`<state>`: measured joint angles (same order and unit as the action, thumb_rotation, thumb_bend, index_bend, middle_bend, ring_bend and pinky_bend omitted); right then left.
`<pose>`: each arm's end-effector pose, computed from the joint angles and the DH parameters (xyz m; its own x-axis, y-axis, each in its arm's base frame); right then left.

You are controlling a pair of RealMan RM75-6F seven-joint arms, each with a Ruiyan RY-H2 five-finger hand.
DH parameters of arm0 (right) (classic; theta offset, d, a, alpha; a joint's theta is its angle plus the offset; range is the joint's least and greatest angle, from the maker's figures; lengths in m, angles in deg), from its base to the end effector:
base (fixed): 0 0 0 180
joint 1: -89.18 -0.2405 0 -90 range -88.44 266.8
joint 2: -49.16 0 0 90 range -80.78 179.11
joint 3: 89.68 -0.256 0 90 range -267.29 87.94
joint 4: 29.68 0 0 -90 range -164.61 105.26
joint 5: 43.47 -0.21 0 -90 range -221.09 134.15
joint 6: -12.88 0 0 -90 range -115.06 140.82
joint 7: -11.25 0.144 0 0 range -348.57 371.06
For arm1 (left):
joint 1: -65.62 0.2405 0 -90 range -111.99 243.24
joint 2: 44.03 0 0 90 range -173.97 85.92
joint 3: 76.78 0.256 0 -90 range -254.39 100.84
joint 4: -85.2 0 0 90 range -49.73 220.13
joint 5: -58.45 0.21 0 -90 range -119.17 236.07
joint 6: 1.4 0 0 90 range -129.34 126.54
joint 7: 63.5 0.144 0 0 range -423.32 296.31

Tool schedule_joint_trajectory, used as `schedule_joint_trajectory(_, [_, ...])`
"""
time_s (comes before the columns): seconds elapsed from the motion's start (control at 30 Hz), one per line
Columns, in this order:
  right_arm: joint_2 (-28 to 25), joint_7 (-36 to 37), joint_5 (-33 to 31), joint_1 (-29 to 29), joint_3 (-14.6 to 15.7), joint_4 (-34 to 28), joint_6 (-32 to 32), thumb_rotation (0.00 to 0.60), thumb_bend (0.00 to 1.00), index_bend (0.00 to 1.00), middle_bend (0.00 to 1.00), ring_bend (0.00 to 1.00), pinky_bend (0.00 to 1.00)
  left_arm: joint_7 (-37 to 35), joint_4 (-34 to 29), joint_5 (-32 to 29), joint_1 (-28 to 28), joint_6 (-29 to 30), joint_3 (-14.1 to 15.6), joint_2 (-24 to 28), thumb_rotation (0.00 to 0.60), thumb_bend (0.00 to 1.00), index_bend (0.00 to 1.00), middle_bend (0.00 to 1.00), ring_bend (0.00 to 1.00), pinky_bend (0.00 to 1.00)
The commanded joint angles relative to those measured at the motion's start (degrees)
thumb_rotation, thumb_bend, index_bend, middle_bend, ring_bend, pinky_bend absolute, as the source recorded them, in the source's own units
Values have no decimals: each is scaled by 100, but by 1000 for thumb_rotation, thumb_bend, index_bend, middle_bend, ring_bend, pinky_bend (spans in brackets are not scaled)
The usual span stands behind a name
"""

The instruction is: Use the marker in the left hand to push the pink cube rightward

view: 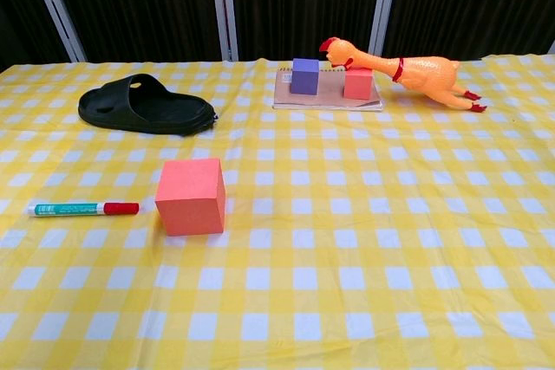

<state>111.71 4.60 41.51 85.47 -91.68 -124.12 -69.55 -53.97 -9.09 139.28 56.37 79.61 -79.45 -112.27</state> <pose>-0.3154 -0.1709 0.1572 0.4883 -0.0744 0.8695 -0.8712 0.0167 0.4907 -0.2981 0.2017 0.1267 0.4434 0.0621 0.8942 0.8961 -0.0085 -0.4437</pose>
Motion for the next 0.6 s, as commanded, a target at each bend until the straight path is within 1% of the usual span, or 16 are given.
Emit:
schedule_joint_trajectory(0.03, [1, -2, 5, 2, 3, 1, -4, 600, 378, 0, 0, 0, 0, 11, -7, -1, 1, -10, 3, 3, 600, 142, 0, 0, 0, 40])
schedule_joint_trajectory(0.27, [-4, 12, 0, 15, 4, -13, -20, 600, 377, 0, 0, 0, 0, 67, -51, -17, -15, -80, 14, 7, 600, 141, 0, 0, 0, 40])
schedule_joint_trajectory(0.33, [4, 2, 1, 13, 3, -8, -18, 600, 378, 0, 0, 0, 0, 114, -72, -42, -48, -157, 16, -3, 600, 141, 18, 0, 0, 40])
schedule_joint_trajectory(0.5, [20, -21, -19, -2, -4, 0, 10, 600, 377, 0, 0, 0, 0, 287, -195, -299, -221, -494, -75, -43, 600, 144, 150, 1, 0, 66])
schedule_joint_trajectory(0.57, [21, -21, -27, -7, -9, -1, 17, 600, 377, 0, 0, 0, 0, 377, -248, -504, -346, -709, -160, -98, 600, 169, 236, 8, 0, 77])
schedule_joint_trajectory(0.6, [21, -21, -25, -7, -10, -1, 15, 600, 378, 0, 0, 0, 0, 445, -267, -623, -412, -813, -209, -134, 600, 183, 262, 12, 0, 81])
